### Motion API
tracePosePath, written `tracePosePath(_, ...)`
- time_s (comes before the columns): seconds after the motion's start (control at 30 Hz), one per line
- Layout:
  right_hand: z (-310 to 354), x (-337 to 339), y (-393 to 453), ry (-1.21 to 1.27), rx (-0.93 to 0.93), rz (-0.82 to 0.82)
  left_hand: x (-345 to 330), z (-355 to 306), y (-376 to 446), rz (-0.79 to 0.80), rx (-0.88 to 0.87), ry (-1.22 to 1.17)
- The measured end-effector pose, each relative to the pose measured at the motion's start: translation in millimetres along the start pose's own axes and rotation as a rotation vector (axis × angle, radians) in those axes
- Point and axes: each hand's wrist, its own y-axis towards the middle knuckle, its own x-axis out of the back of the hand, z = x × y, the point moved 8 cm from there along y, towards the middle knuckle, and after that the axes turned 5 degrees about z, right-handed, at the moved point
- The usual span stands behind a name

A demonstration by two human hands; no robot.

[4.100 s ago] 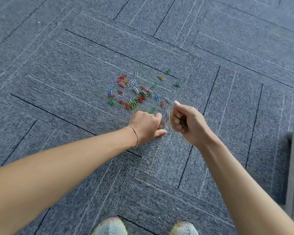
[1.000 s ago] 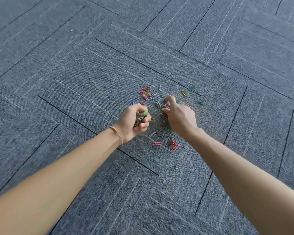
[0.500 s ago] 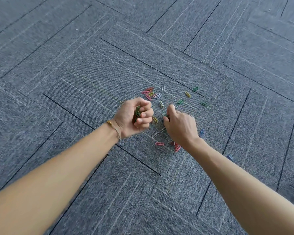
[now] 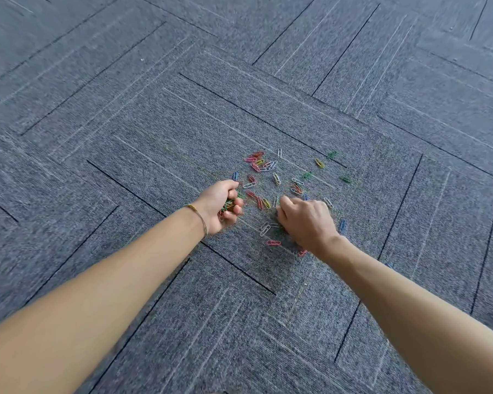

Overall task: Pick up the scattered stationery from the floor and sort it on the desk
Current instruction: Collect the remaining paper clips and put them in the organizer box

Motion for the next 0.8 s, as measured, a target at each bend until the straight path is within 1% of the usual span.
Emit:
tracePosePath(0.07,-3.4,6.4,2.0,0.185,-0.078,-0.023,5.5,-2.2,1.0,-0.020,-0.007,-0.004)
tracePosePath(0.1,-8.3,8.0,3.6,0.312,-0.142,-0.015,7.1,-3.8,1.3,-0.022,-0.019,0.006)
tracePosePath(0.13,-14.3,7.4,5.2,0.487,-0.214,0.026,8.2,-6.0,1.8,-0.019,-0.036,0.016)
tracePosePath(0.17,-20.6,4.5,6.0,0.739,-0.303,0.094,8.4,-8.7,2.3,-0.014,-0.057,0.031)
tracePosePath(0.23,-22.8,0.2,4.8,1.325,-0.445,0.193,8.2,-15.7,2.5,-0.016,-0.105,0.092)
tracePosePath(0.27,-21.8,1.8,4.5,1.559,-0.472,0.210,8.8,-21.1,3.7,-0.029,-0.138,0.145)
tracePosePath(0.3,-19.6,4.2,5.8,1.737,-0.458,0.221,9.2,-28.5,5.1,-0.043,-0.180,0.195)
tracePosePath(0.37,-11.4,10.3,10.5,1.995,-0.370,0.247,7.5,-45.8,9.9,-0.040,-0.273,0.236)
tracePosePath(0.47,-4.1,17.5,14.8,2.223,-0.282,0.256,2.2,-67.3,17.8,-0.043,-0.342,0.253)
tracePosePath(0.5,-3.0,20.2,15.6,2.273,-0.261,0.255,1.2,-74.4,20.4,-0.082,-0.359,0.299)
tracePosePath(0.53,-2.2,22.4,16.3,2.315,-0.236,0.256,1.0,-83.3,22.9,-0.154,-0.389,0.408)
tracePosePath(0.6,-2.1,24.5,17.2,2.362,-0.207,0.267,-2.1,-105.5,25.6,-0.347,-0.500,0.809)
tracePosePath(0.63,-3.0,23.8,17.1,2.355,-0.209,0.273,-8.4,-115.3,25.2,-0.422,-0.562,1.036)
tracePosePath(0.67,-4.2,22.8,16.5,2.331,-0.214,0.280,-15.3,-120.8,26.2,-0.458,-0.602,1.227)
tracePosePath(0.73,-5.4,20.7,14.6,2.288,-0.222,0.304,-27.7,-121.6,31.7,-0.444,-0.614,1.512)
tracePosePath(0.8,-6.2,19.0,11.9,2.284,-0.248,0.318,-38.2,-114.5,39.4,-0.388,-0.603,1.716)
